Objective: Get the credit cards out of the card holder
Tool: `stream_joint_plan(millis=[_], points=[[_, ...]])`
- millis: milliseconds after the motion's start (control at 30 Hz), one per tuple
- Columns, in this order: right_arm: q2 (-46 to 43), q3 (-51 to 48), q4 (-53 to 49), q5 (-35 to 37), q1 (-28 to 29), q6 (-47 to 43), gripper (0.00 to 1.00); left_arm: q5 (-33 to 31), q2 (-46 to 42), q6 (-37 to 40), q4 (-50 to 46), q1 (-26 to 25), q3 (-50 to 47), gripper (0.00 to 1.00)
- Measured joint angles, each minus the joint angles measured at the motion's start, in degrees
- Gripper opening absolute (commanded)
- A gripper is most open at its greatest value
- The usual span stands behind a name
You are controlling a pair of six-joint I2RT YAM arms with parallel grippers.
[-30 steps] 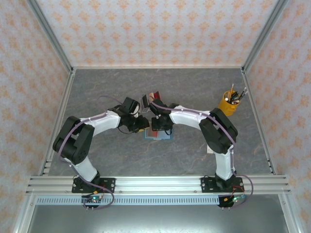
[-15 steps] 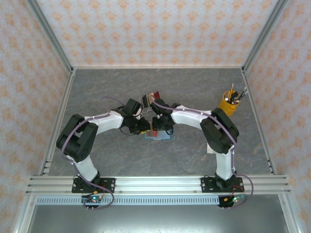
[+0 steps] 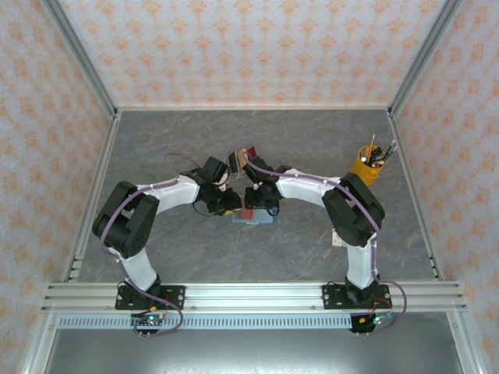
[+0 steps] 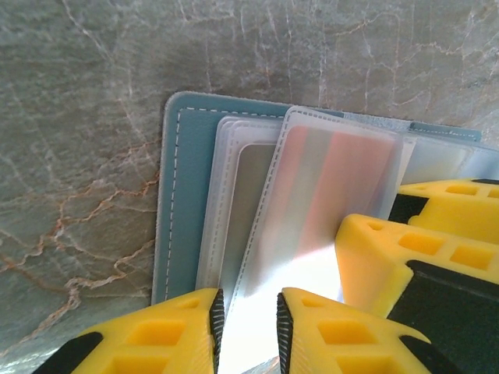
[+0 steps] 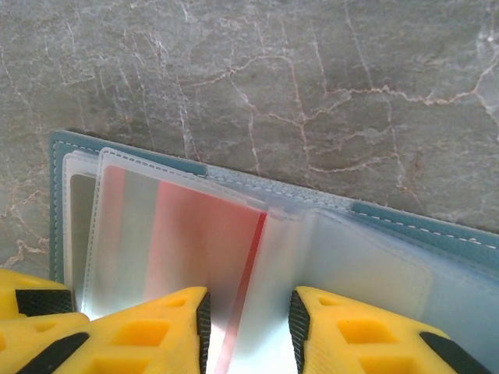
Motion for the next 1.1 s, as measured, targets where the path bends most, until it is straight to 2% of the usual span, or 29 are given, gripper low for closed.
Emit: stream_joint_plan(millis=[1100], points=[[-1.14,-3.48,4.76,-6.88,-2.95,2.86,0.36,0.87,2.19,5.35,-3.96,-1.07,3.04,0.28]])
